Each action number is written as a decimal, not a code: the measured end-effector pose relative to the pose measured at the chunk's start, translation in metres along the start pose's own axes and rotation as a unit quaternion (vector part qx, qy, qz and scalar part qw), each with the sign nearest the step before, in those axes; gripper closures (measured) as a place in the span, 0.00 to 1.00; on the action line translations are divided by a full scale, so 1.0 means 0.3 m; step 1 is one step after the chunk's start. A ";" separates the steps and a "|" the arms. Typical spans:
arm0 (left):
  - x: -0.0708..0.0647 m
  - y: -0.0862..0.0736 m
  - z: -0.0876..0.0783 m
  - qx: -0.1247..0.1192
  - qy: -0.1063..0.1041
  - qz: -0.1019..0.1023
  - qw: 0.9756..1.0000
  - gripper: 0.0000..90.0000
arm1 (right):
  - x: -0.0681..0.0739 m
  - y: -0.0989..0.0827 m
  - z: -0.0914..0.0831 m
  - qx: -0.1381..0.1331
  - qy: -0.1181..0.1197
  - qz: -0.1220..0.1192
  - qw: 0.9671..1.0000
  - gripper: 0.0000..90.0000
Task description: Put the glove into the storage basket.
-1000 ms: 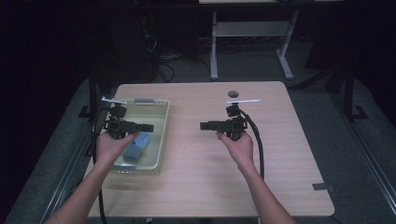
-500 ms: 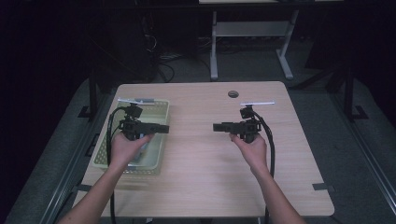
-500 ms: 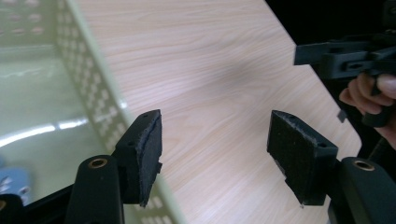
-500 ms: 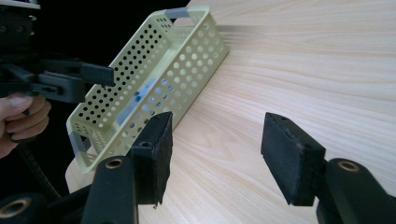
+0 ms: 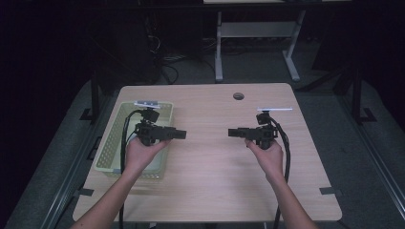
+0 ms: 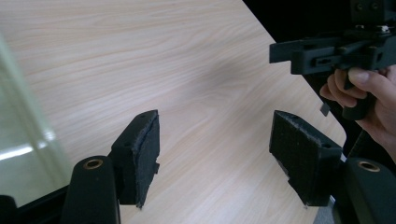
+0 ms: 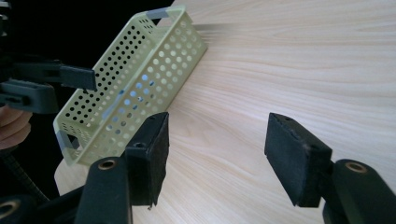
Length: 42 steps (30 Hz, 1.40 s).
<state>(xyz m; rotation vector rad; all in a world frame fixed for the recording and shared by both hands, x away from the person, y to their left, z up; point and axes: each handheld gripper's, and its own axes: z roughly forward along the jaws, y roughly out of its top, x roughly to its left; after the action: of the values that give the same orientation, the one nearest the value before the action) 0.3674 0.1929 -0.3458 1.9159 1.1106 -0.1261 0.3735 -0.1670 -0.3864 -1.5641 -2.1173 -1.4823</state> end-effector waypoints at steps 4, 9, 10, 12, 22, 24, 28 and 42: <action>-0.026 -0.002 0.024 0.004 -0.006 0.010 1.000 0.35 | -0.011 -0.008 -0.027 -0.005 -0.005 -0.001 1.000 0.44; -0.053 -0.010 0.060 0.008 -0.014 0.015 1.000 0.32 | -0.029 -0.022 -0.051 -0.009 -0.011 0.003 1.000 0.43; -0.053 -0.010 0.060 0.008 -0.014 0.015 1.000 0.32 | -0.035 -0.027 -0.055 -0.008 -0.012 0.005 1.000 0.43; -0.063 -0.014 0.072 0.009 -0.017 0.018 1.000 0.32 | -0.041 -0.033 -0.061 -0.009 -0.014 0.008 1.000 0.43; -0.113 -0.036 0.117 0.009 -0.029 0.030 0.999 0.30 | -0.083 -0.074 -0.098 -0.013 -0.022 0.022 0.999 0.42; -0.121 -0.040 0.126 0.009 -0.031 0.032 0.999 0.30 | -0.093 -0.082 -0.109 -0.012 -0.026 0.018 0.999 0.42; -0.135 -0.051 0.144 0.009 -0.036 0.033 0.999 0.29 | -0.113 -0.103 -0.129 -0.012 -0.033 0.026 0.999 0.41; -0.166 -0.118 0.211 0.017 -0.056 0.031 0.998 0.29 | -0.182 -0.183 -0.195 -0.013 -0.047 0.044 0.998 0.40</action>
<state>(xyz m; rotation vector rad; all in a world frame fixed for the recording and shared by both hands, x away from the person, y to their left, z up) 0.3320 0.1211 -0.3826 1.9461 0.9800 -0.2160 0.3309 -0.2461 -0.4228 -1.7468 -2.0549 -1.4415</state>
